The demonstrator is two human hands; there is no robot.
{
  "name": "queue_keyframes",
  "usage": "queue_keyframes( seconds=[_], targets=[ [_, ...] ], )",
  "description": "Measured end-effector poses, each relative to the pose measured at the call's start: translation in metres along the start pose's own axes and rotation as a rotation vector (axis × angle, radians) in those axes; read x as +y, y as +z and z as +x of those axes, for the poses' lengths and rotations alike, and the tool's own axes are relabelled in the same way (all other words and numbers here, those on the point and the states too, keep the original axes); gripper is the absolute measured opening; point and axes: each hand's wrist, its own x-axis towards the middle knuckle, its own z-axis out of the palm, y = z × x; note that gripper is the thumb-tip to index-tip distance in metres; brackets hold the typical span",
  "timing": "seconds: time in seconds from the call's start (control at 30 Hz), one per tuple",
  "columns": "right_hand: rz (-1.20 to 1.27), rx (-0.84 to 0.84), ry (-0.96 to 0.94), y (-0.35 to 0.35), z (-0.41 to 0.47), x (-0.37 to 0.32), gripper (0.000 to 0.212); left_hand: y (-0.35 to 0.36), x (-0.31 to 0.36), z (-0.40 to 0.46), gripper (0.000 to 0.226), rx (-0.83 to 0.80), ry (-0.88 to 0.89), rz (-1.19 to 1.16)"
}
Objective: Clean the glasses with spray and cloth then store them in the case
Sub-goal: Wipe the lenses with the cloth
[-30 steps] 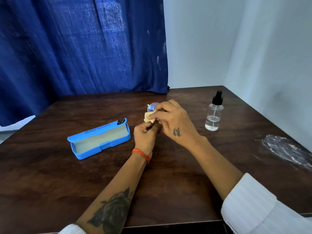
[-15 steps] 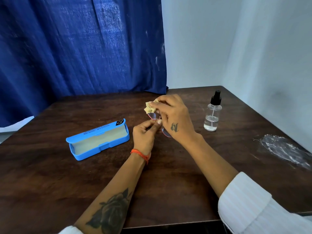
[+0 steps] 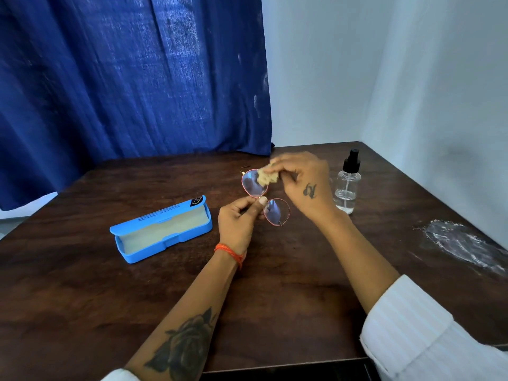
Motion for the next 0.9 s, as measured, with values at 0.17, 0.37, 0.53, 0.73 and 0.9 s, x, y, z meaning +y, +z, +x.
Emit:
queue_keyframes(
  seconds=[0.17,0.37,0.53,0.73,0.9],
  targets=[
    [0.098,-0.252,-0.029,0.007,0.021,-0.026,0.026,0.0,0.004,-0.003,0.009,-0.026,0.015,0.018],
    [0.155,-0.322,0.119,0.008,0.018,-0.023,0.027,-0.002,0.001,-0.001,0.009,0.003,-0.018,0.001],
    [0.327,-0.236,0.372,0.003,0.0,-0.008,0.019,-0.002,0.002,0.002,0.019,0.06,-0.025,-0.043],
    [0.423,-0.319,0.494,-0.001,-0.008,-0.011,0.022,-0.003,0.005,0.002,0.02,0.082,-0.059,-0.078],
    [0.229,-0.229,0.304,-0.009,-0.01,-0.005,0.021,-0.004,0.006,0.001,0.019,0.085,-0.073,-0.079]
  ],
)
